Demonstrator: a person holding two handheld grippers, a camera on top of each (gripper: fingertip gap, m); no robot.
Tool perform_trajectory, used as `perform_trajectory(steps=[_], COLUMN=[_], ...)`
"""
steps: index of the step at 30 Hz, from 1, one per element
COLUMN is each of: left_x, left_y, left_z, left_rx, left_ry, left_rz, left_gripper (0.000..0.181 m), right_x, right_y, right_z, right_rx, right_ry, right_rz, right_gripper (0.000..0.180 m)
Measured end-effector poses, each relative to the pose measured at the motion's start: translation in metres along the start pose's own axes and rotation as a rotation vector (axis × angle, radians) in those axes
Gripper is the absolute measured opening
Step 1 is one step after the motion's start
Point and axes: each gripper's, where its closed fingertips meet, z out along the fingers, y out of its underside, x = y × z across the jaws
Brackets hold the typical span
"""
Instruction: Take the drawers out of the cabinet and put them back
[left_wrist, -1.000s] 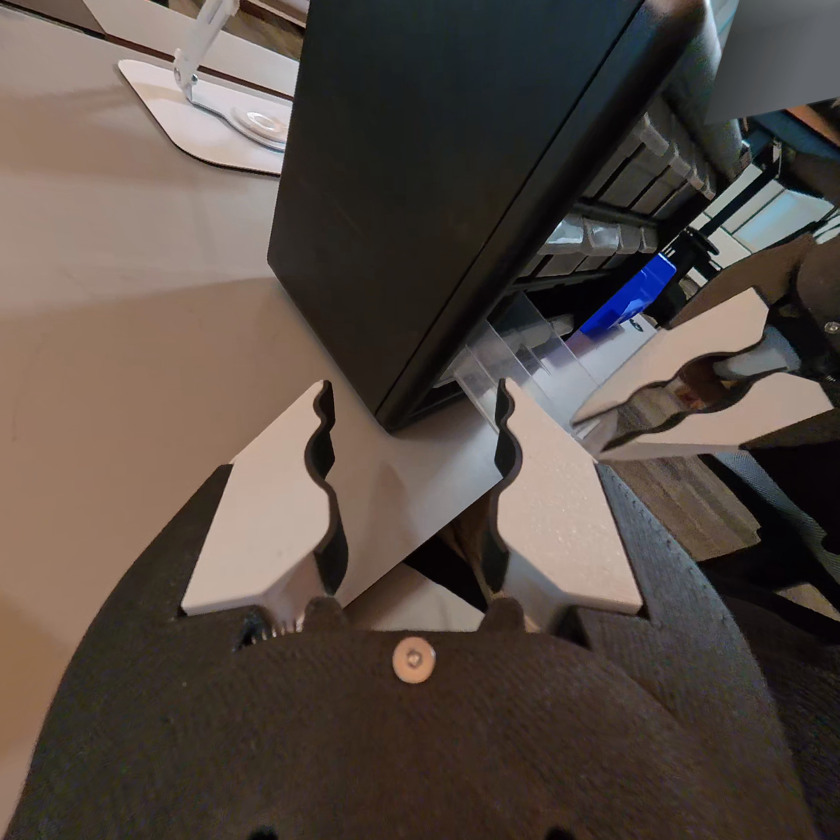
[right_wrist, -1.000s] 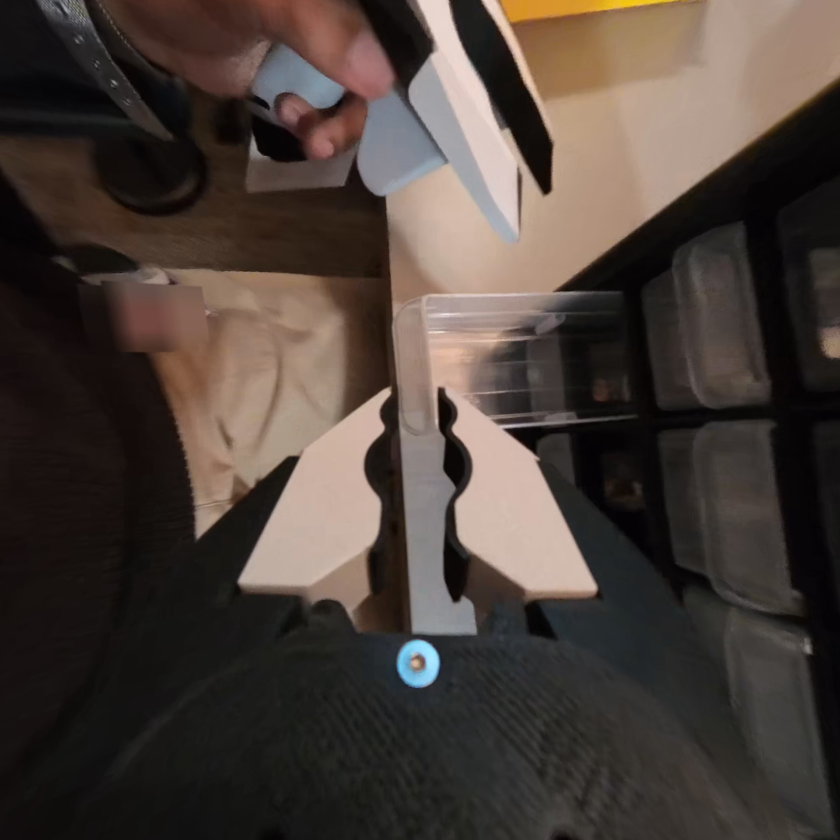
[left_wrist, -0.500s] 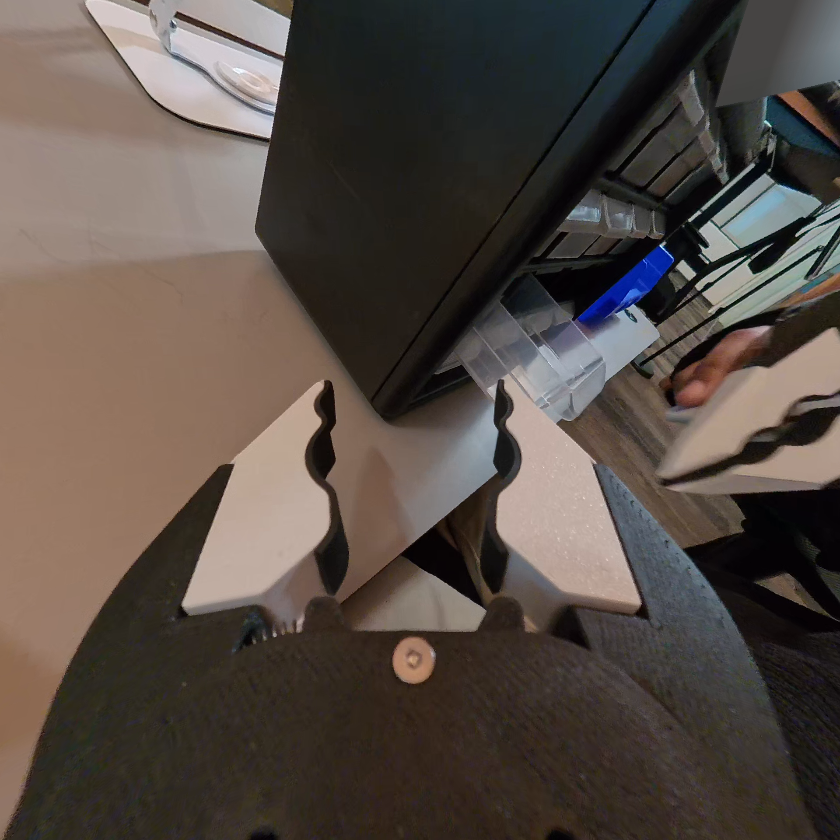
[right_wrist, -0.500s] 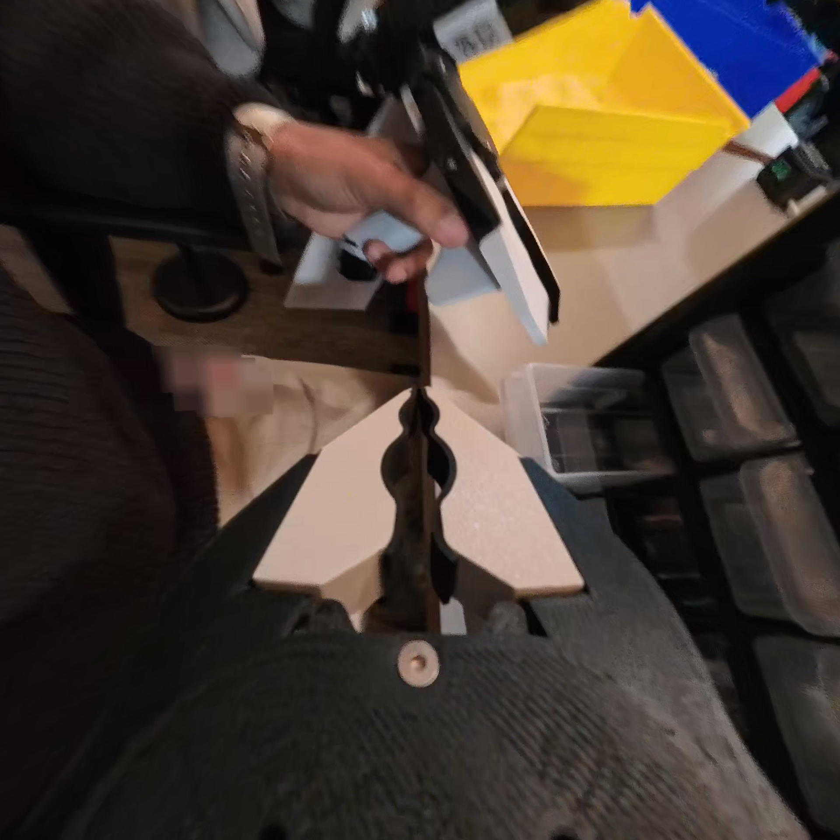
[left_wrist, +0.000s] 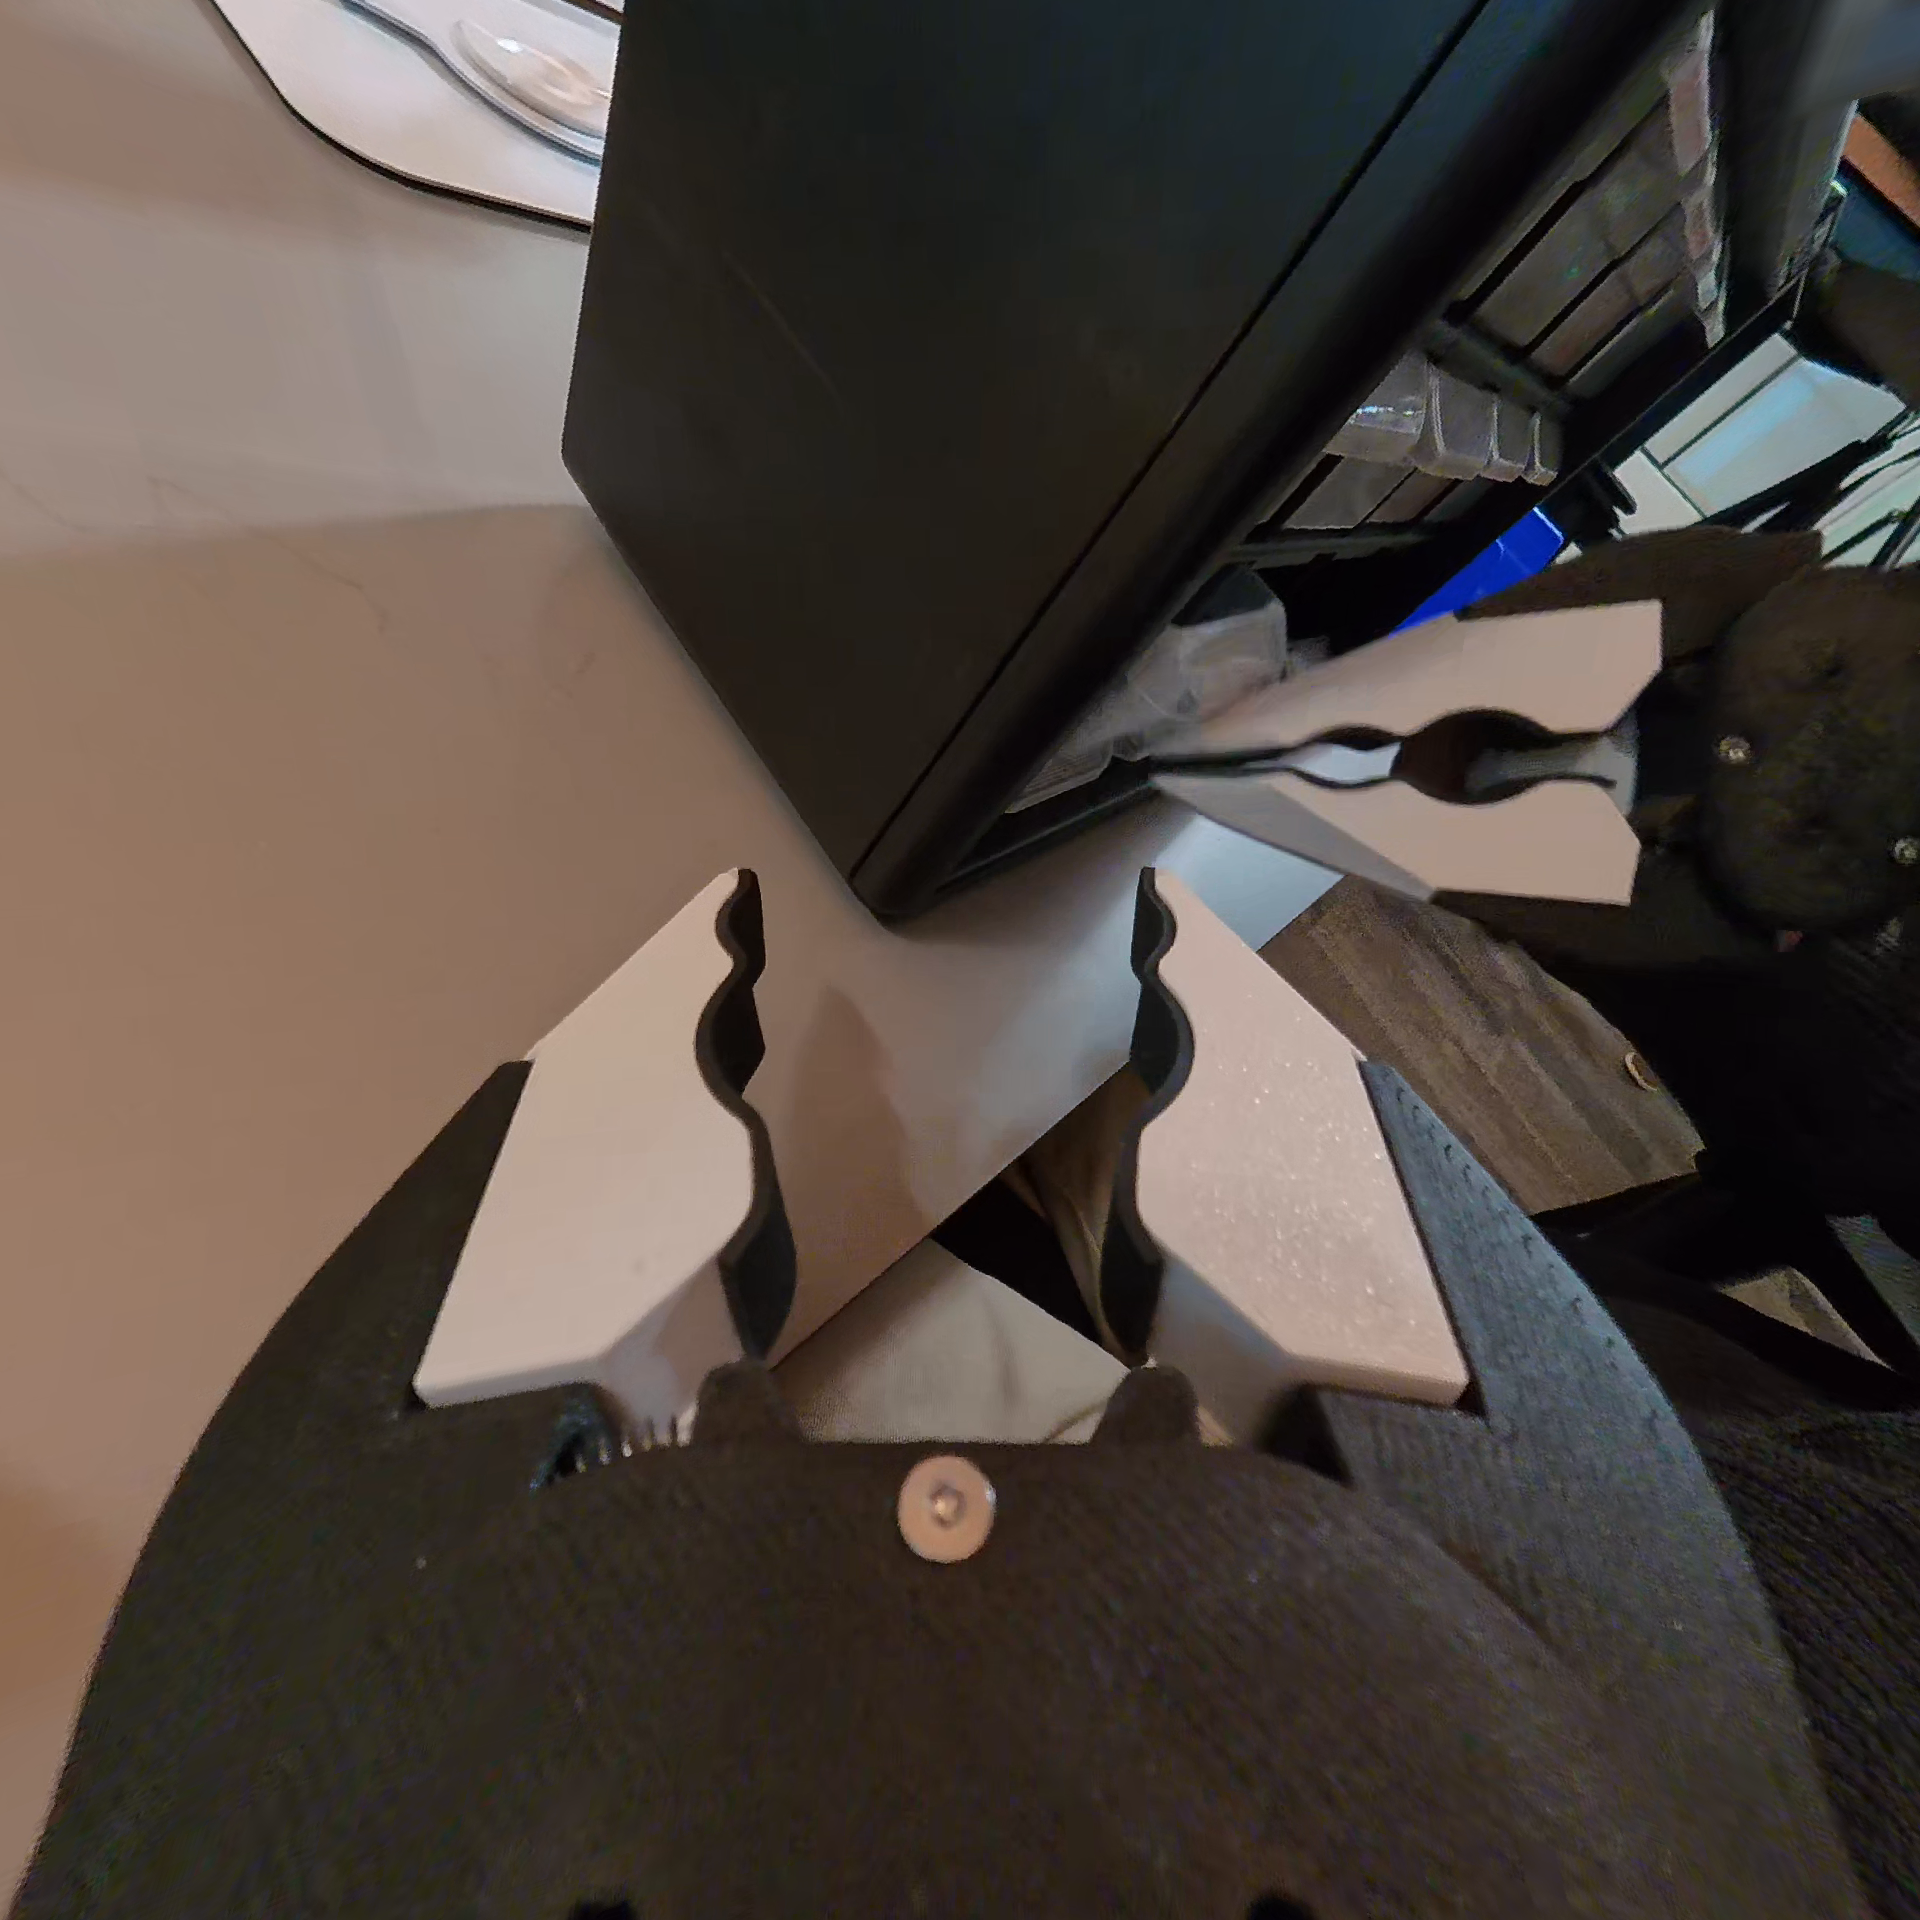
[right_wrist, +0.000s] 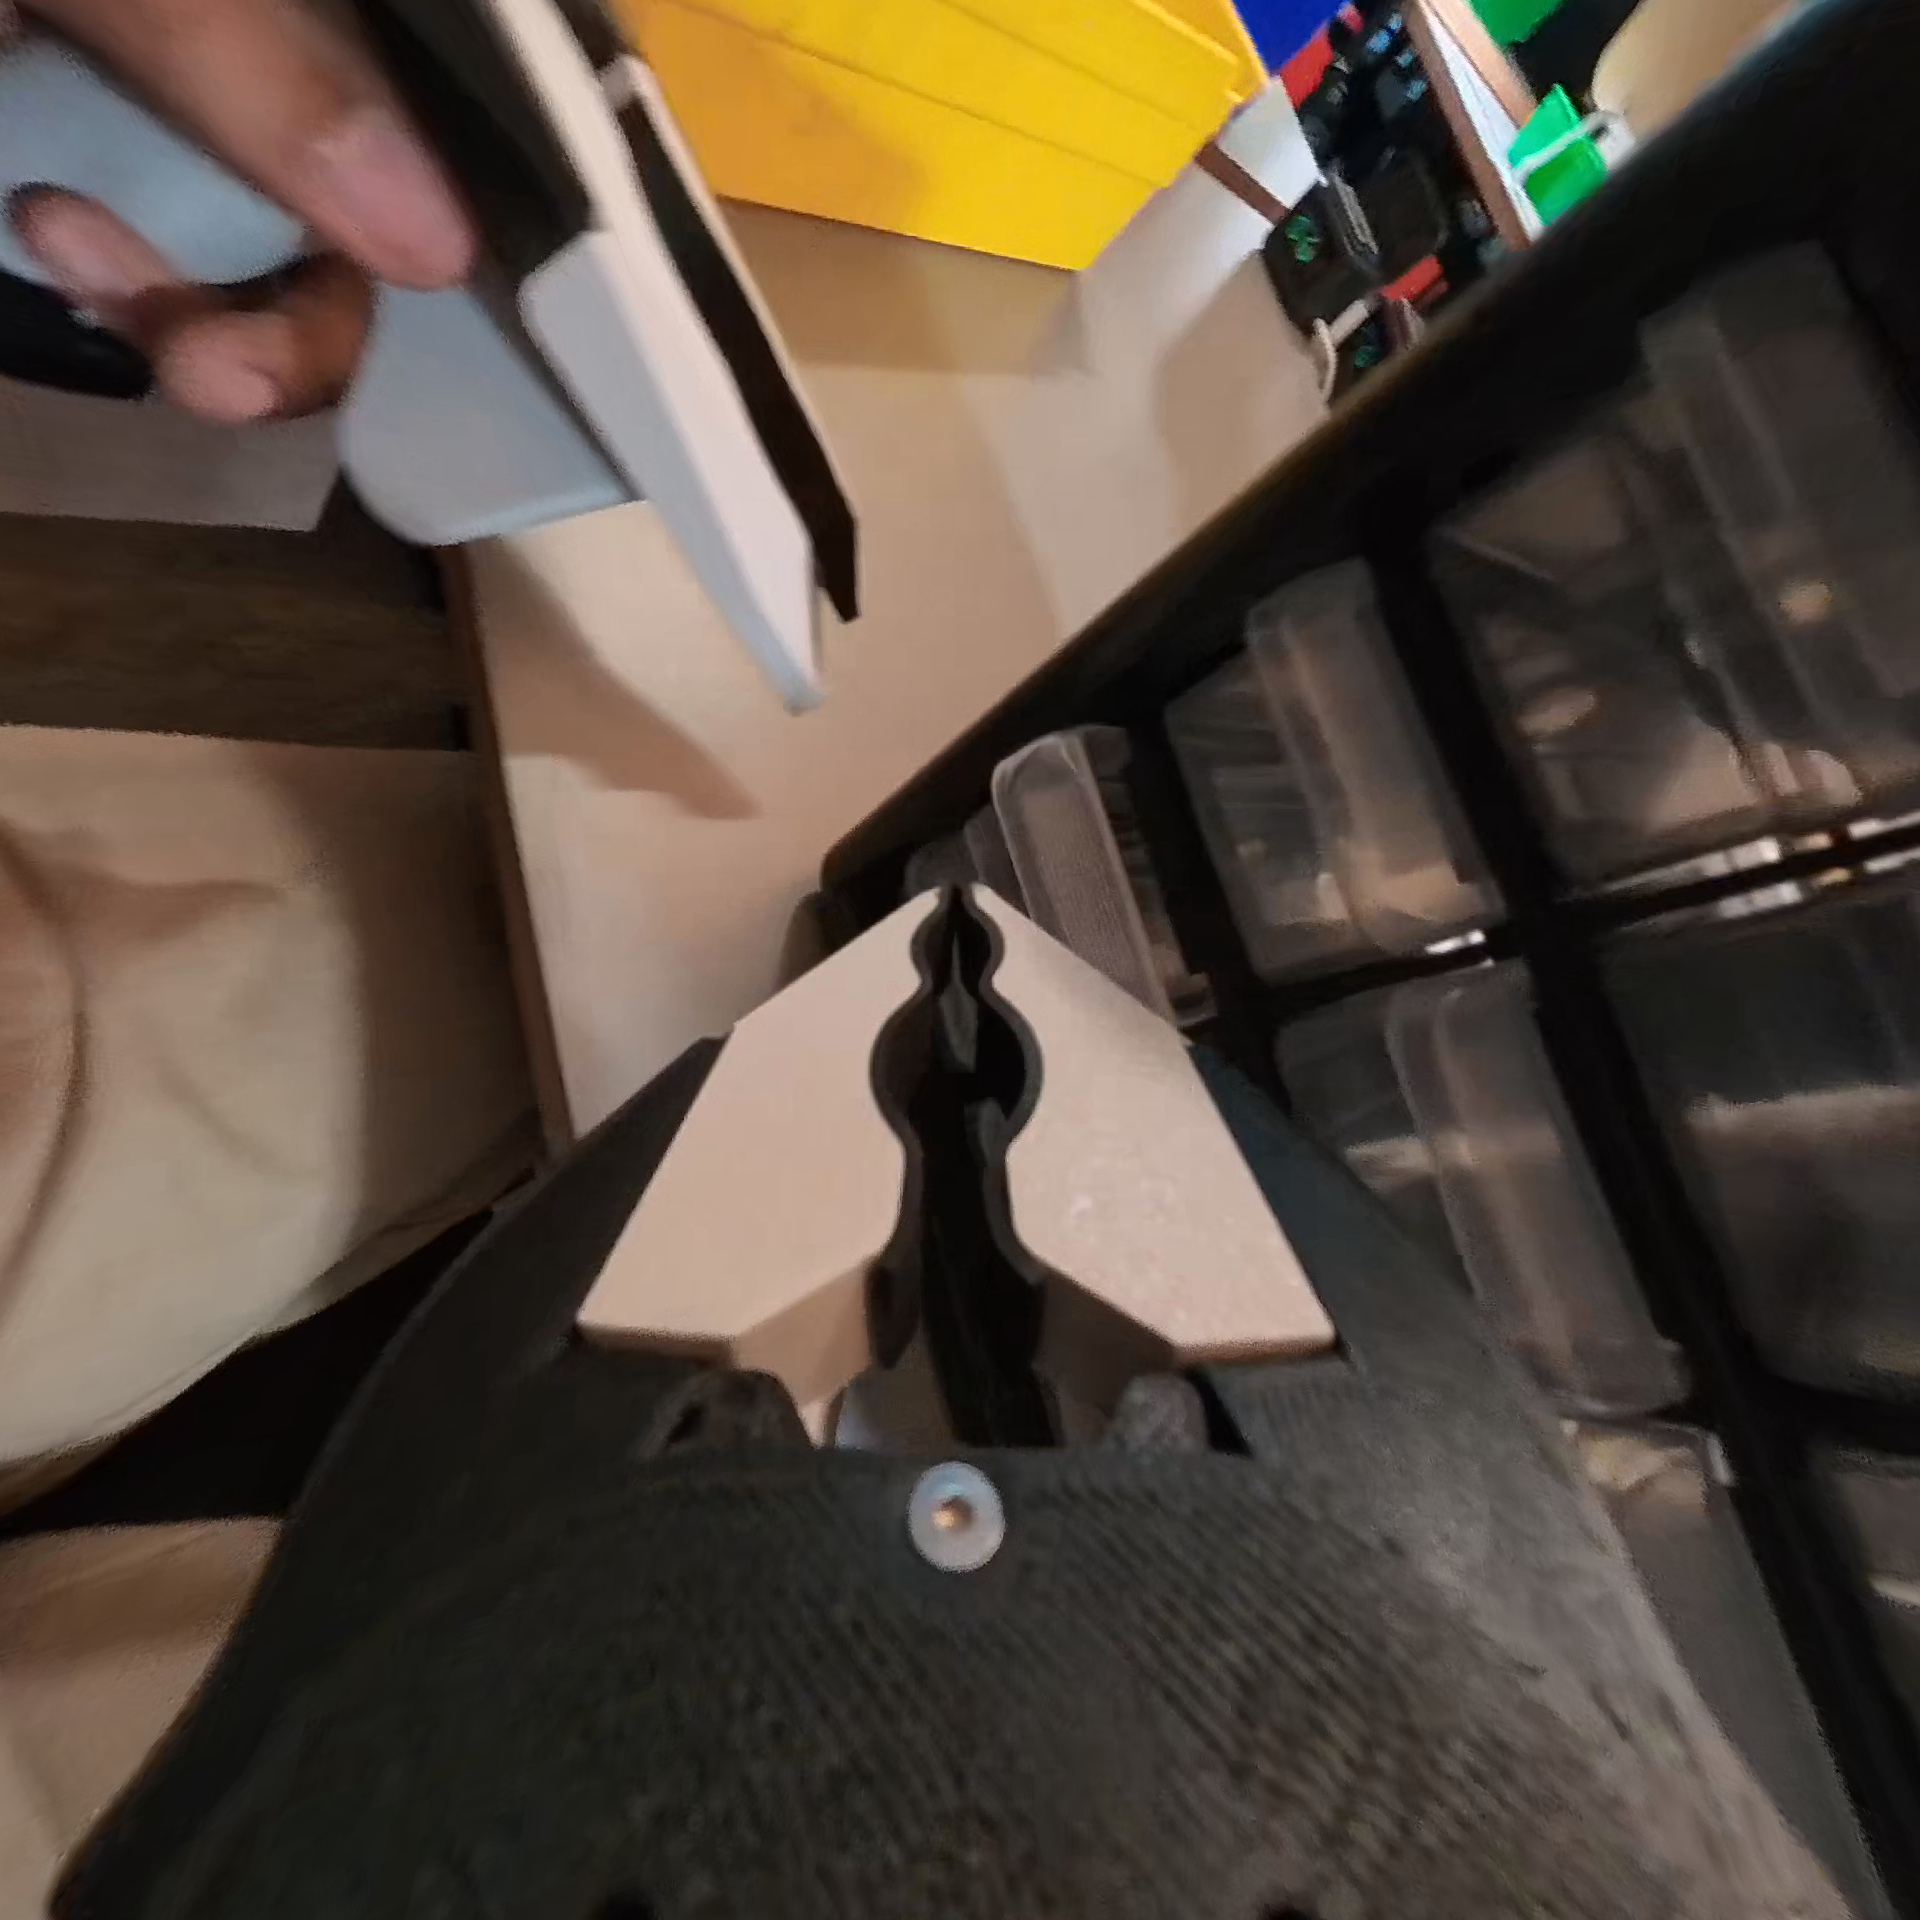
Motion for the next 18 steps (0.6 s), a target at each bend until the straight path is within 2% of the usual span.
perform_trajectory(steps=[1, 6, 13, 15, 18], left_x=[0.0, -0.003, -0.008, -0.008, -0.019], left_y=[0.0, 0.001, -0.002, -0.02, -0.076], left_z=[0.0, 0.0, -0.002, -0.014, -0.068], left_rx=[-0.001, 0.001, 0.009, 0.066, 0.211], left_ry=[0.0, -0.009, -0.039, -0.069, -0.217], left_rz=[0.0, -0.008, -0.018, 0.014, 0.164], left_gripper=[0.071, 0.071, 0.071, 0.072, 0.072], right_x=[0.005, 0.008, -0.023, -0.031, -0.041], right_y=[0.002, 0.011, 0.009, 0.012, 0.023], right_z=[0.004, 0.015, -0.009, -0.021, -0.039], right_rx=[-0.01, -0.057, 0.008, 0.035, 0.044], right_ry=[0.015, 0.015, -0.178, -0.248, -0.321], right_rz=[0.024, 0.135, 0.221, 0.281, 0.386], right_gripper=[0.0, 0.002, 0.031, 0.033, 0.031])
